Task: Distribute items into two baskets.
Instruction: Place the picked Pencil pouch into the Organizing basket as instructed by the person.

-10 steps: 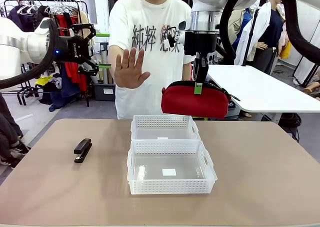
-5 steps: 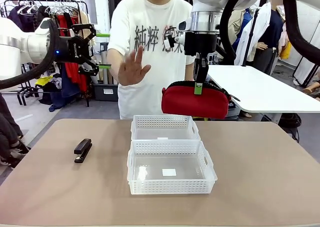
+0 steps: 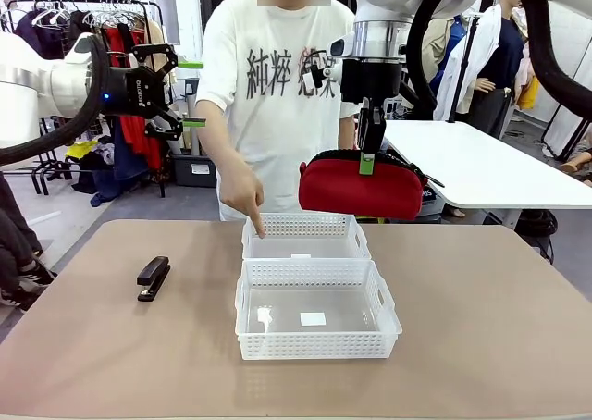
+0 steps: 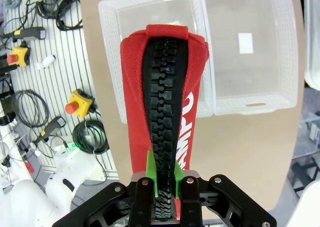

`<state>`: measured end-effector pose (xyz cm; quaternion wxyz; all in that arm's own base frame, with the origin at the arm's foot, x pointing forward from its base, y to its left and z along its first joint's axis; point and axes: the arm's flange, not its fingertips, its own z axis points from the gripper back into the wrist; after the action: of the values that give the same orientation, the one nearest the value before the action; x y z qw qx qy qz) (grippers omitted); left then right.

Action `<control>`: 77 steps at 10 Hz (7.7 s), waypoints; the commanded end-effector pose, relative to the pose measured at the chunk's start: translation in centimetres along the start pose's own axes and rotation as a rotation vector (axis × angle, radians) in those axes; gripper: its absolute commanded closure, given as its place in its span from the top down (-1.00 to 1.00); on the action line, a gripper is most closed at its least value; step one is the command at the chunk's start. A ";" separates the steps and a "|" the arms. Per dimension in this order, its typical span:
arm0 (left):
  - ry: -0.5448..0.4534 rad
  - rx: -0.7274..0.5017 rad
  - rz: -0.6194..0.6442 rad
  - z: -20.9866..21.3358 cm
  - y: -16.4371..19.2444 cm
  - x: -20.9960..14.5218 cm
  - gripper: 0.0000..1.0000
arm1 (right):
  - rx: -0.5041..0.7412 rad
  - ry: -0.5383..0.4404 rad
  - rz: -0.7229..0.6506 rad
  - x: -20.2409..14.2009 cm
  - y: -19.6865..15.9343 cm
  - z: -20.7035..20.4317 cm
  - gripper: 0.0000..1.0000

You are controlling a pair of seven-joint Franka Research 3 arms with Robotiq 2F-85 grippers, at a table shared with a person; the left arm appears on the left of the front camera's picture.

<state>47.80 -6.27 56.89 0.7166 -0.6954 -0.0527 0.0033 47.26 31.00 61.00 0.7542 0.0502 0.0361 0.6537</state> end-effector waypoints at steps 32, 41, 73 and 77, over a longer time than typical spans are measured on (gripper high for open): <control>-0.001 -0.002 -0.004 0.1 -0.2 -0.1 1.00 | -0.053 -0.016 0.230 4.0 9.6 -13.5 -1.00; -0.001 -0.002 -0.004 0.1 -0.2 -0.1 1.00 | -0.131 0.038 0.296 6.7 7.3 -20.5 -1.00; -0.001 -0.002 -0.004 0.1 -0.2 -0.1 1.00 | -0.096 0.006 0.261 7.4 4.0 -21.3 1.00; -0.001 -0.002 -0.004 0.1 -0.2 -0.1 1.00 | -0.096 0.006 0.261 7.4 4.0 -21.3 1.00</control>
<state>47.80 -6.26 56.89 0.7166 -0.6954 -0.0528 0.0034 41.90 39.51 40.38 0.6669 0.0235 0.0025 0.7448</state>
